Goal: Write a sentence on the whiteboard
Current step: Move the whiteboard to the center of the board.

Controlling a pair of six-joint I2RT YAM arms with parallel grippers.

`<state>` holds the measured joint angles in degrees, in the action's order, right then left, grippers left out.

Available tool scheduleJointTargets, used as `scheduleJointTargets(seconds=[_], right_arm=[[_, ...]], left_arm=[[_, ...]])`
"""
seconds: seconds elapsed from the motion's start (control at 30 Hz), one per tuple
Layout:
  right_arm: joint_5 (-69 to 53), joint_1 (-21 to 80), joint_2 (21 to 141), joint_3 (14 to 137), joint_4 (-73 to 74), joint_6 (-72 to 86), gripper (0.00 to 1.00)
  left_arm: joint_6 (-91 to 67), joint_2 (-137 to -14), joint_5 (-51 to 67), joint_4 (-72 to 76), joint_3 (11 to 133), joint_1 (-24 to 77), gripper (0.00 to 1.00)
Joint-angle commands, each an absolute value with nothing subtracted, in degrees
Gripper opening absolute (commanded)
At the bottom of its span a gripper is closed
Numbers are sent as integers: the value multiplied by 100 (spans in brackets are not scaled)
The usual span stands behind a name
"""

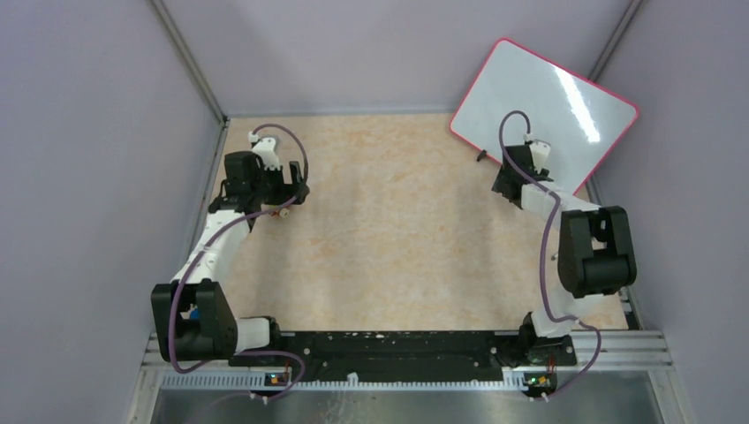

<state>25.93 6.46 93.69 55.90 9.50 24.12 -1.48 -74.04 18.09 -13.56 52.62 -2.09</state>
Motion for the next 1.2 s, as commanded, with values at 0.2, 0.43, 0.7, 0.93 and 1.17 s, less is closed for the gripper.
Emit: scheduleJointTargets(seconds=[0.2, 0.43, 0.7, 0.93, 1.17], right_arm=[[3132, 398, 10383, 6398, 446, 2851, 57], [3004, 246, 10764, 6796, 489, 2719, 53], [3046, 181, 11005, 7014, 619, 2690, 46], [3138, 154, 11135, 7057, 579, 2587, 39], [3036, 149, 11088, 7057, 777, 2451, 20]], left_arm=[[-259, -7288, 1886, -1103, 5138, -190, 99], [-280, -7387, 1935, -1096, 5149, -187, 99], [-268, -7392, 1958, -1107, 5149, -186, 99], [-277, -7367, 1934, -1107, 5152, -191, 99], [-270, -7359, 1926, -1125, 5146, -191, 99]])
